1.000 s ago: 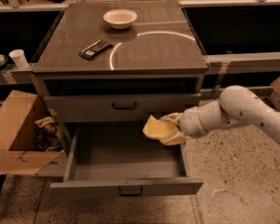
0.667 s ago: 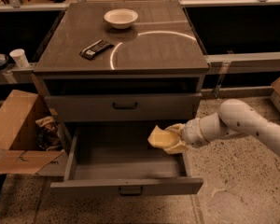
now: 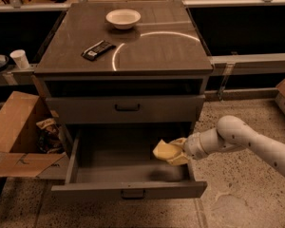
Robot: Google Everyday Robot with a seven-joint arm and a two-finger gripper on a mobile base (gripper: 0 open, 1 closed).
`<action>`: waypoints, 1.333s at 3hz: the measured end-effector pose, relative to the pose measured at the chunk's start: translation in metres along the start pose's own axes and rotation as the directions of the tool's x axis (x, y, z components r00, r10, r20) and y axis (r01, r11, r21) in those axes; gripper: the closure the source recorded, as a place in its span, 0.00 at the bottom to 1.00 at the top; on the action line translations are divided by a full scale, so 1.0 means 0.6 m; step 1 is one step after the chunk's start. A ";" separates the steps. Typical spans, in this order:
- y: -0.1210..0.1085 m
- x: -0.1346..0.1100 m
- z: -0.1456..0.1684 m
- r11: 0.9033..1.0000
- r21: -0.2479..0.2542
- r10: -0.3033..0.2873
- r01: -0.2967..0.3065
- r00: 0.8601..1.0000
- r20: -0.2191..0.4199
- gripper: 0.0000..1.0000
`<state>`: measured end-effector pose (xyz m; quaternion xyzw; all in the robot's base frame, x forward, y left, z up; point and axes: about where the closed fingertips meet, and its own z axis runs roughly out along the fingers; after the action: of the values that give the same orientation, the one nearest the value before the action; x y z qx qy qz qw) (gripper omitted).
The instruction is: Place sponge into middle drawer
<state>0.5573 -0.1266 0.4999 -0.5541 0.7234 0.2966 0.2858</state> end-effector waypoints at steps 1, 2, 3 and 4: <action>0.005 -0.007 0.065 0.998 -0.044 -0.033 0.033 0.999 0.004 0.73; 0.008 -0.015 0.098 0.996 -0.070 -0.050 0.050 0.999 0.004 0.50; 0.011 -0.031 0.115 0.994 -0.084 -0.070 0.070 0.998 0.011 0.27; 0.011 -0.042 0.118 0.993 -0.087 -0.076 0.078 0.997 0.031 0.04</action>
Offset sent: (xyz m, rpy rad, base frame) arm 0.0048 0.0677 -0.0414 0.0139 0.0067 0.1137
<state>0.5625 -0.0568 0.4725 -0.5894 0.6838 0.3245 0.2822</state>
